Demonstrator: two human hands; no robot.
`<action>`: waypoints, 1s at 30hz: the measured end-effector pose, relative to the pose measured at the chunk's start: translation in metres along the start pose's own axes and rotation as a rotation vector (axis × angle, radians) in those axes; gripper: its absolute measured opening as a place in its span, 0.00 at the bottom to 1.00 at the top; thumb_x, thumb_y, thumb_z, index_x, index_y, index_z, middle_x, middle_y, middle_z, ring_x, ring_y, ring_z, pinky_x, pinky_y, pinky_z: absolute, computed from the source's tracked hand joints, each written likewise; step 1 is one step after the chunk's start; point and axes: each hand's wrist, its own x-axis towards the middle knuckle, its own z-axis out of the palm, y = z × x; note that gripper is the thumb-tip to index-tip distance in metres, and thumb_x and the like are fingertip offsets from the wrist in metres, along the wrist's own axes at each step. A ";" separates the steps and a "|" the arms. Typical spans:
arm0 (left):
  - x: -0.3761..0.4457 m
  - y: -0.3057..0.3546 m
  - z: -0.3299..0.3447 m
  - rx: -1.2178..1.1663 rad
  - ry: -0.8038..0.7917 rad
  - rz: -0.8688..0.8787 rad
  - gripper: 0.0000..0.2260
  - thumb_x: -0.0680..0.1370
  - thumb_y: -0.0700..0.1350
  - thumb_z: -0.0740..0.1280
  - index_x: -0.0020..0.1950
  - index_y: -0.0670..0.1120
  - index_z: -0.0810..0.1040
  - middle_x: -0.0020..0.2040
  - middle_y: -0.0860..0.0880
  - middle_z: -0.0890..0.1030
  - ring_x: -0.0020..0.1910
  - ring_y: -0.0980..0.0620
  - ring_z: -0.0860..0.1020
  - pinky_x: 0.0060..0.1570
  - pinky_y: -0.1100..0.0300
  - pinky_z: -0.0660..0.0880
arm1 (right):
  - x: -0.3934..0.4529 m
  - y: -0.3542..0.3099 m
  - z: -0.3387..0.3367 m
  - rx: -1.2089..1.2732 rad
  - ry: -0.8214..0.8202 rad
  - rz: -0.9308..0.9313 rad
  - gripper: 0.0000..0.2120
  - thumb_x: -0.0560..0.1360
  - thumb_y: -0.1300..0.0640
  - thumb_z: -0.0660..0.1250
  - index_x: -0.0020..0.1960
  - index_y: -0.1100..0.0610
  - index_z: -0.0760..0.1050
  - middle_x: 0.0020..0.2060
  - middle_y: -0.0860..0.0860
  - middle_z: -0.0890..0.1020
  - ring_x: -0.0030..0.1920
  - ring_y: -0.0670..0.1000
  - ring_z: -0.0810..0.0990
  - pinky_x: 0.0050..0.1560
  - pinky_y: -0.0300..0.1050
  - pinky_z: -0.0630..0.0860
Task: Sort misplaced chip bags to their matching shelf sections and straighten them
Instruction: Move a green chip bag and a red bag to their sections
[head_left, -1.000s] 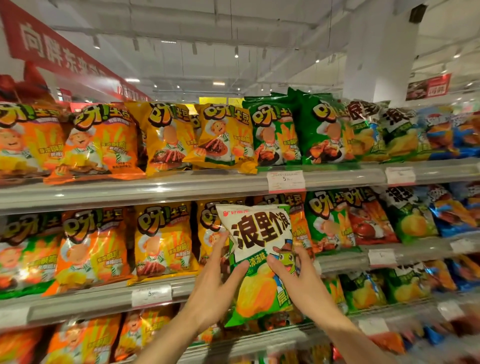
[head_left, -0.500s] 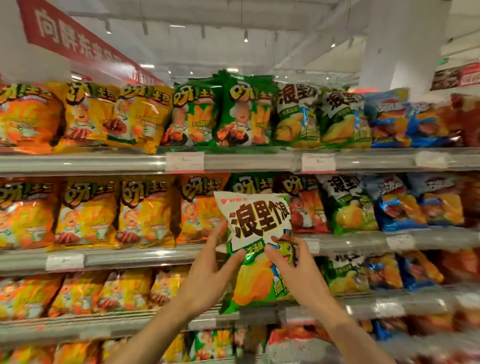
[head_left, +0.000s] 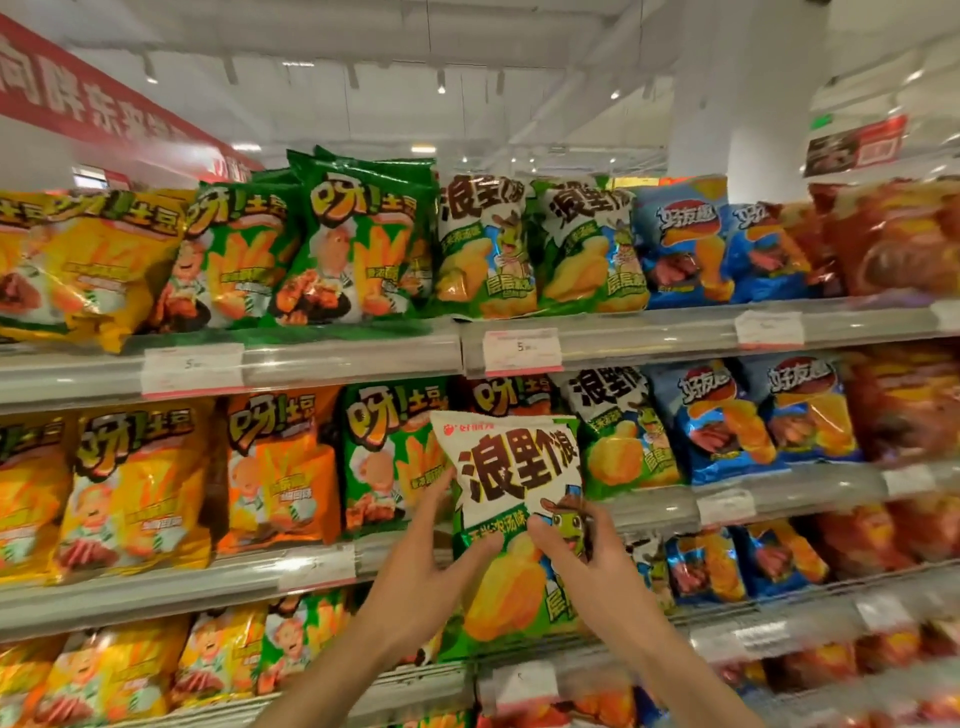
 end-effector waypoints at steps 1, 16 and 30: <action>0.008 -0.001 0.000 -0.013 0.010 -0.009 0.35 0.72 0.64 0.69 0.74 0.71 0.53 0.65 0.75 0.63 0.66 0.64 0.69 0.57 0.67 0.73 | 0.006 -0.001 -0.001 -0.007 0.001 -0.003 0.34 0.67 0.25 0.63 0.67 0.39 0.63 0.56 0.40 0.79 0.56 0.41 0.79 0.60 0.47 0.75; 0.045 -0.010 -0.026 -0.041 0.271 0.008 0.33 0.73 0.58 0.70 0.73 0.69 0.57 0.62 0.72 0.68 0.59 0.74 0.70 0.56 0.69 0.72 | 0.146 -0.016 -0.015 -0.282 0.154 -0.177 0.45 0.65 0.19 0.51 0.69 0.51 0.66 0.61 0.52 0.79 0.58 0.54 0.79 0.61 0.56 0.77; 0.014 -0.005 -0.025 -0.084 0.392 -0.070 0.29 0.71 0.56 0.72 0.67 0.75 0.63 0.57 0.73 0.75 0.60 0.61 0.78 0.52 0.57 0.81 | 0.184 -0.010 -0.001 -0.364 0.077 -0.194 0.24 0.78 0.45 0.66 0.67 0.59 0.66 0.60 0.58 0.78 0.54 0.62 0.81 0.53 0.55 0.78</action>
